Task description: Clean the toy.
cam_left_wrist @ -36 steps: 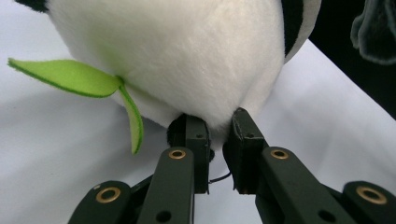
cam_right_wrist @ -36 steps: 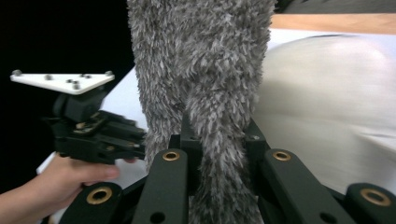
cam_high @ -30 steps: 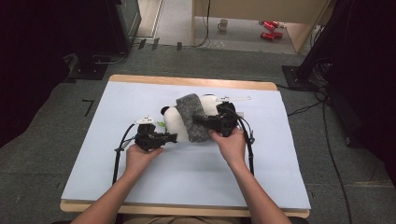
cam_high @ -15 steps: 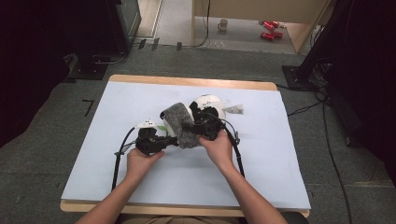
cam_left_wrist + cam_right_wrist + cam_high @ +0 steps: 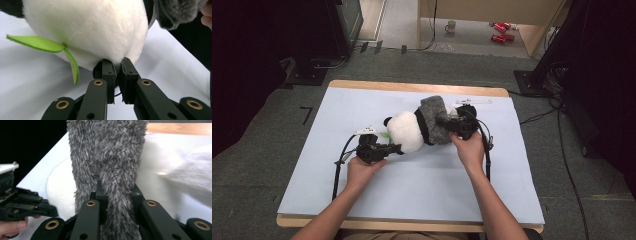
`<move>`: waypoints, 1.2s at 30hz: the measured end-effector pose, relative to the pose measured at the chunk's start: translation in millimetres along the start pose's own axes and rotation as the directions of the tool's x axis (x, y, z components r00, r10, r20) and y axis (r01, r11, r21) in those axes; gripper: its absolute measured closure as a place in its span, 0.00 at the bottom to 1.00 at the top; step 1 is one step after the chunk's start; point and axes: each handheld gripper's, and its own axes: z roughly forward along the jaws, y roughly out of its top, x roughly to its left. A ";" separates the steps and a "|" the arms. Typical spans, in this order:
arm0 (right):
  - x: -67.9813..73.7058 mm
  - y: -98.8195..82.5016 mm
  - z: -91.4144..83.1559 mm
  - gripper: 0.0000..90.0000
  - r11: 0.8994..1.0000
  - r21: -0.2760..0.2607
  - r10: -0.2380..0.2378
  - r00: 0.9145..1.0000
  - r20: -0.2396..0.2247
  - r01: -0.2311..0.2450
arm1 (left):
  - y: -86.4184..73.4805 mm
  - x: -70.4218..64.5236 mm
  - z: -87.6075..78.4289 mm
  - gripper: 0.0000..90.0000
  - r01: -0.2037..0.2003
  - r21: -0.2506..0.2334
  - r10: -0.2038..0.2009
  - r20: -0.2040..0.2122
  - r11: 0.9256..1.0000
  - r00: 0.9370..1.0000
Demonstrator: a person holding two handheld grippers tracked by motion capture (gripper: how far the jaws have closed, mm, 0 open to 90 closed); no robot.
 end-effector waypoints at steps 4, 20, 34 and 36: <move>-17.1 0.0 -9.1 0.85 0.999 -0.027 0.041 0.999 0.020 -0.040 | 2.1 3.2 -0.6 0.94 0.004 -0.001 -0.004 -0.003 1.000 1.000; -42.8 -15.0 -16.1 0.86 0.994 -0.015 0.107 0.993 0.051 -0.106 | 19.3 25.3 -2.8 0.95 0.031 0.032 -0.031 -0.003 0.999 1.000; -55.5 -18.7 -38.7 0.86 0.985 -0.058 0.163 0.986 0.023 -0.161 | 36.6 35.9 -6.7 0.98 0.008 0.062 -0.006 -0.024 0.998 1.000; -56.1 -15.2 -43.9 0.86 0.982 -0.083 0.168 0.986 -0.001 -0.167 | 37.7 39.9 -8.2 0.99 0.009 0.074 -0.007 -0.028 0.997 1.000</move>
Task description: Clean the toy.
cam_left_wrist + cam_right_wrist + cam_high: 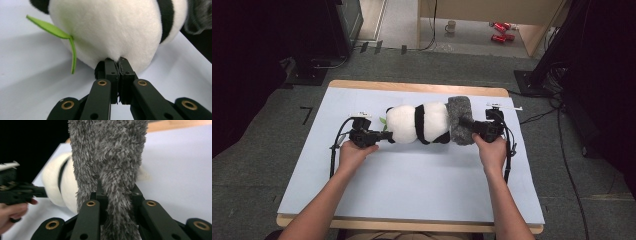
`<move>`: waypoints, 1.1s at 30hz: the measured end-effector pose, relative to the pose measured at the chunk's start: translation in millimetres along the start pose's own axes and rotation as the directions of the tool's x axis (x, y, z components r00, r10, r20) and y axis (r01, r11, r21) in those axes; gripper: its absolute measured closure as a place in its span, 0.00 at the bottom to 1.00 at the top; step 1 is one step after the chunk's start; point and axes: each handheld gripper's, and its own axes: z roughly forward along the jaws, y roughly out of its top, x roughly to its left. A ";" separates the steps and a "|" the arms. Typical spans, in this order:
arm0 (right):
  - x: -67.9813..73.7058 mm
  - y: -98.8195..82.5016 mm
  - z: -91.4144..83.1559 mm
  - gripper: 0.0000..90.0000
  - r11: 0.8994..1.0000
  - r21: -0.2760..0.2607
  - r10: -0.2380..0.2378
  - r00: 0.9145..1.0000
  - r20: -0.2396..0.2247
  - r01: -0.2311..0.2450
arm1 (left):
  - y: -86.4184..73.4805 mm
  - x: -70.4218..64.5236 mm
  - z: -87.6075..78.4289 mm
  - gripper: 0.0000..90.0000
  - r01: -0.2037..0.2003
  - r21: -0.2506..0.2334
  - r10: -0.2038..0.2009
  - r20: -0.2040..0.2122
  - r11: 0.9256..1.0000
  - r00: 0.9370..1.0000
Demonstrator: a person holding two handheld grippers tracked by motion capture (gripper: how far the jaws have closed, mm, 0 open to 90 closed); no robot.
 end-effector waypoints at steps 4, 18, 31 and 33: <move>0.5 9.0 -4.8 0.86 1.000 -0.026 0.013 0.999 -0.038 -0.014 | -0.4 4.6 -1.1 0.99 0.003 0.006 -0.003 -0.012 1.000 1.000; -4.4 1.1 41.0 0.86 1.000 0.018 0.017 0.999 -0.032 -0.016 | -5.0 5.8 -0.3 0.98 -0.009 0.021 0.009 -0.010 1.000 1.000; -13.5 -25.6 56.9 0.87 0.992 0.121 0.021 0.997 0.072 -0.030 | -6.3 7.9 2.7 0.98 0.001 0.010 -0.001 0.000 1.000 1.000; -16.3 -29.5 60.5 0.87 0.988 0.147 0.028 0.997 0.074 -0.038 | -5.8 8.1 2.8 0.98 0.002 0.009 -0.002 0.000 1.000 1.000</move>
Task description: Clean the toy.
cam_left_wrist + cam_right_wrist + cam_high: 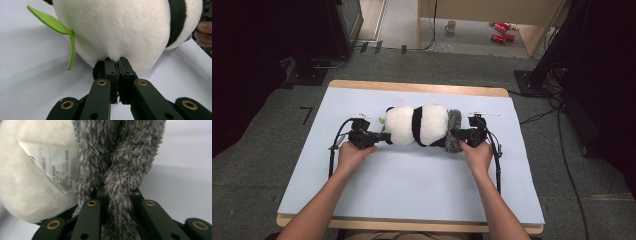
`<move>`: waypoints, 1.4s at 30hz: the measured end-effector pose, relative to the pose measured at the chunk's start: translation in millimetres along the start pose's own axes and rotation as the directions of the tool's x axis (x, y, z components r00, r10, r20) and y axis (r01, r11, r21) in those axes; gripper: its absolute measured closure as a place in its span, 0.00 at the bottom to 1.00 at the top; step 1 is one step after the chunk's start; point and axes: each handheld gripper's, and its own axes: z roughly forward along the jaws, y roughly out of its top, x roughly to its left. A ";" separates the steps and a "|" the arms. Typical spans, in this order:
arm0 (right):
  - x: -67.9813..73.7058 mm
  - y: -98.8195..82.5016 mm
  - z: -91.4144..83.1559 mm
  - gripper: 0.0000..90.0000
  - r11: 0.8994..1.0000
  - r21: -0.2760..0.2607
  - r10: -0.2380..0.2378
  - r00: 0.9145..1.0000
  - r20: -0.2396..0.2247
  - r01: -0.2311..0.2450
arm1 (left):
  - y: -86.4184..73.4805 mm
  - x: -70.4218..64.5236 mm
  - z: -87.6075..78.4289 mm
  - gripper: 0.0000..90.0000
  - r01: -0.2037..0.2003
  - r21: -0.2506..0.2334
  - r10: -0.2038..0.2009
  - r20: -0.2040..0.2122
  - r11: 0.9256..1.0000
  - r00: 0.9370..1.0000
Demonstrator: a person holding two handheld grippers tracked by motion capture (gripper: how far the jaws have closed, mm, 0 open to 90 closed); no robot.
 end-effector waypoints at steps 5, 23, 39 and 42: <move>-4.7 -3.3 2.8 0.87 0.999 0.050 0.009 1.000 0.001 -0.009 | 2.3 0.7 -0.2 0.98 -0.009 -0.001 0.009 -0.003 1.000 1.000; -2.3 19.1 -69.1 0.87 0.987 -0.162 0.009 0.999 -0.032 -0.014 | 3.0 -1.8 -0.6 0.97 -0.017 -0.009 0.017 -0.007 1.000 1.000; 19.7 25.3 -34.5 0.86 0.994 -0.093 -0.058 0.998 -0.040 0.054 | -1.4 -1.9 -1.8 0.97 -0.014 0.002 0.014 -0.008 1.000 1.000; 19.4 23.1 -28.4 0.86 0.994 -0.088 -0.072 0.997 -0.024 0.070 | -1.9 -1.5 -1.7 0.97 -0.013 0.000 0.013 -0.006 1.000 1.000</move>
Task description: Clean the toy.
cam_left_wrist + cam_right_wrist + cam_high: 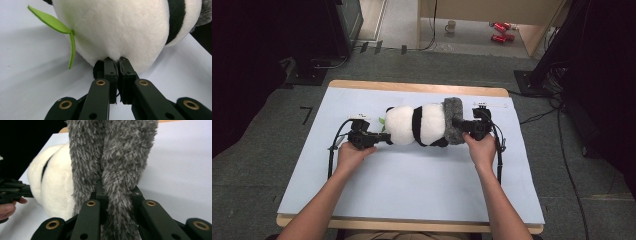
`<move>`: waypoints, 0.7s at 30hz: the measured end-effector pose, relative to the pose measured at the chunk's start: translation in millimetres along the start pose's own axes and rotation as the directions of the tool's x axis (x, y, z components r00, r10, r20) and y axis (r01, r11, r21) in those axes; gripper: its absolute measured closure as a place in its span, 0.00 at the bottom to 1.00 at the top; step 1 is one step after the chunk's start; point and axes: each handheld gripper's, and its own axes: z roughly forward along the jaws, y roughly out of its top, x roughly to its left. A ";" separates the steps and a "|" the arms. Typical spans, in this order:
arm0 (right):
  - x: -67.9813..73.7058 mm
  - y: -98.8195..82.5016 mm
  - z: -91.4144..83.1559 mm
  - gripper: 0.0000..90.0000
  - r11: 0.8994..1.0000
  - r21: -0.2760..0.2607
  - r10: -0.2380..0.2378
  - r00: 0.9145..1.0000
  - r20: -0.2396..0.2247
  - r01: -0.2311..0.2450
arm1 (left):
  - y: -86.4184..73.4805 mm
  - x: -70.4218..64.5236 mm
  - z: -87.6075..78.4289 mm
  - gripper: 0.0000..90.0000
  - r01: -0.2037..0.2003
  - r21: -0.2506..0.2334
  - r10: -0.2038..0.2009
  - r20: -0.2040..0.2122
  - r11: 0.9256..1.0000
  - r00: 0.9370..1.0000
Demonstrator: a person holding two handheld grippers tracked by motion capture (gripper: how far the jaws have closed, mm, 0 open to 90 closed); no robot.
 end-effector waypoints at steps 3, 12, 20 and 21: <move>-2.3 -4.9 5.0 0.86 1.000 0.018 -0.005 1.000 0.017 0.004 | -0.1 0.1 0.1 0.97 0.001 -0.002 -0.001 0.000 1.000 1.000; -10.9 -21.0 20.1 0.87 0.988 0.152 -0.004 0.997 0.076 -0.008 | 1.7 0.1 0.6 0.97 -0.018 -0.008 0.018 -0.012 1.000 1.000; -12.2 -17.3 -12.1 0.87 0.996 0.085 0.002 0.997 0.079 -0.009 | 5.1 0.1 0.2 0.96 -0.038 -0.028 0.038 -0.007 0.999 0.999; -10.3 -15.1 -18.5 0.87 0.998 0.058 -0.001 0.997 0.075 -0.003 | 5.3 0.0 0.2 0.96 -0.038 -0.029 0.038 -0.009 0.999 0.999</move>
